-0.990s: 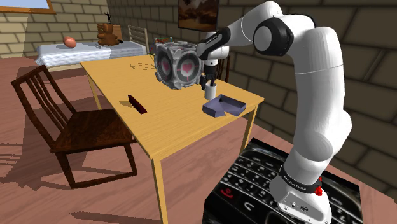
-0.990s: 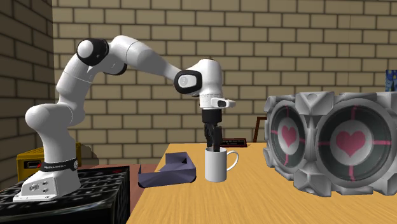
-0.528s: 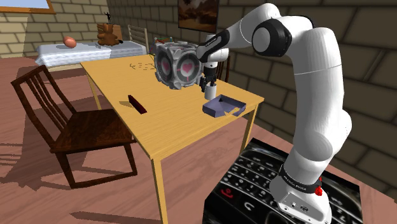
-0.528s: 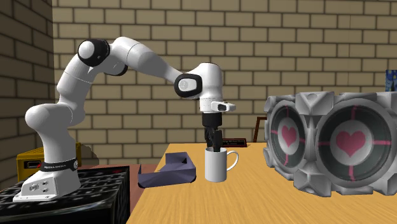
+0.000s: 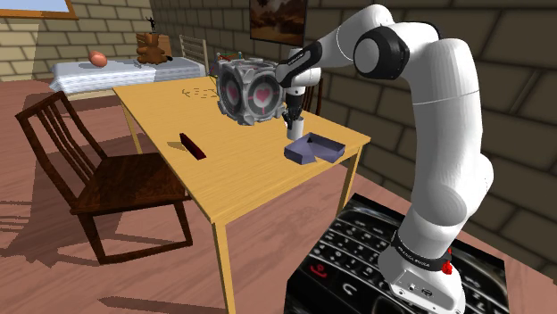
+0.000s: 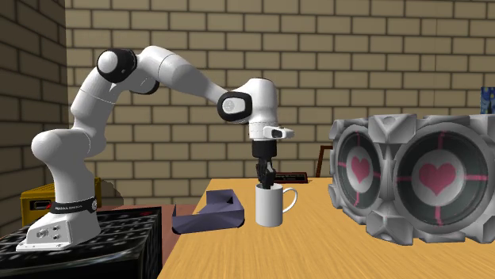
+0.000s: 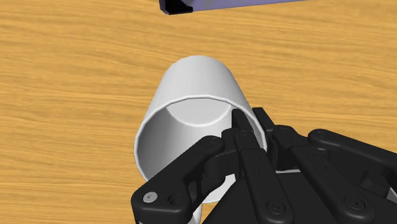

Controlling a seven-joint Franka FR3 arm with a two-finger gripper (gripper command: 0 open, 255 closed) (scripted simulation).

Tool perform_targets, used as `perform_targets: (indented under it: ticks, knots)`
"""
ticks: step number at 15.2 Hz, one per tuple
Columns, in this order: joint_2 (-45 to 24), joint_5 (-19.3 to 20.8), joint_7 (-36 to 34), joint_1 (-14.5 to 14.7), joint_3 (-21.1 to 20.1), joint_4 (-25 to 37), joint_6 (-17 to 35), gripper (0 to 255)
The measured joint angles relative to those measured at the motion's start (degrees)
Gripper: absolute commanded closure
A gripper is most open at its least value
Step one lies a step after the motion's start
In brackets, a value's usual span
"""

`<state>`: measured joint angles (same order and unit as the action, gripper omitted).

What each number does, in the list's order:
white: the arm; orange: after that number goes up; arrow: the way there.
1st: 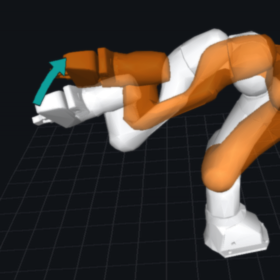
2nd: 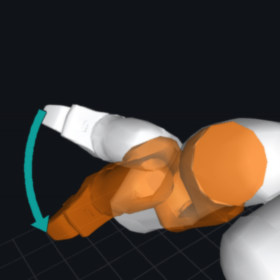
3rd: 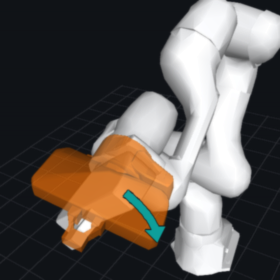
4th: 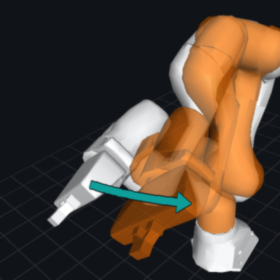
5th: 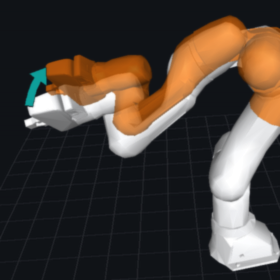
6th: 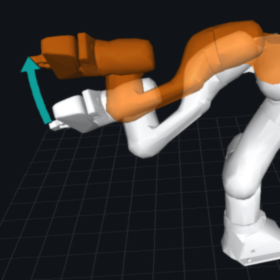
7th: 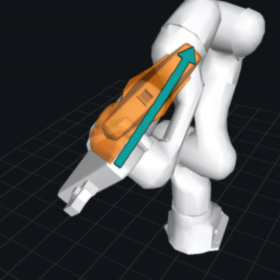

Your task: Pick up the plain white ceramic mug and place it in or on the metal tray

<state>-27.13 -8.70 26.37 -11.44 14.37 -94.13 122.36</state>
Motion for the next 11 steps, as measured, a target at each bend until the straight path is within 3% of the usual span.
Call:
perform_targets:
  ticks: [11]
  knots:
    - [1.4,0.5,-0.4,0.1,0.3,1.9,-3.2,255]
